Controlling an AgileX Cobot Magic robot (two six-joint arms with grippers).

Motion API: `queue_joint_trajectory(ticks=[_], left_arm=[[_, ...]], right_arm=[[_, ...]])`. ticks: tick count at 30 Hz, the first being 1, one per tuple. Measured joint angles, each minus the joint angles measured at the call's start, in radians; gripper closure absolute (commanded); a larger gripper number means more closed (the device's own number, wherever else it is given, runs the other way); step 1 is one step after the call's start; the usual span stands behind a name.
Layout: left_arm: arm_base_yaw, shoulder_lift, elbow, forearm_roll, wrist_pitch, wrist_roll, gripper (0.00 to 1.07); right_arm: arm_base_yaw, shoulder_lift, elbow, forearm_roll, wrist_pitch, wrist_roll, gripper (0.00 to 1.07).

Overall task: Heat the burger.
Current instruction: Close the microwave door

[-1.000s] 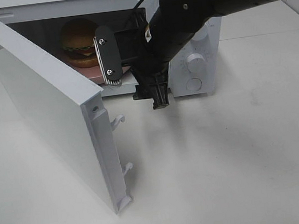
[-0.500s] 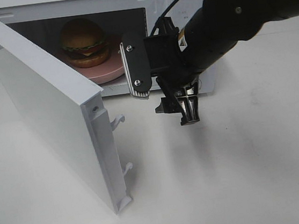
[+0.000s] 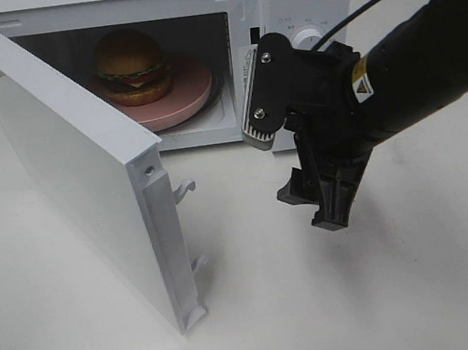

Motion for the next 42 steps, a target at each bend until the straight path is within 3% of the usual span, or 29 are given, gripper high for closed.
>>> queue_joint_trajectory(ticks=[5,13,27,36,42], left_arm=[[0.0,0.0,0.0,0.0,0.0,0.0,0.16],[0.0,0.0,0.0,0.0,0.0,0.0,0.16],[0.0,0.0,0.0,0.0,0.0,0.0,0.16],[0.0,0.0,0.0,0.0,0.0,0.0,0.16],[0.0,0.0,0.0,0.0,0.0,0.0,0.16]], right_arm=[[0.0,-0.108,0.067,0.0,0.079,0.276,0.31],[0.0,-0.244,0.073,0.0,0.28,0.503,0.31],[0.0,-0.449,0.073,0.029,0.628,0.581,0.31],[0.0,-0.596,0.079,0.035,0.728,0.607,0.31],[0.0,-0.728,0.152,0.033,0.736,0.629,0.31]])
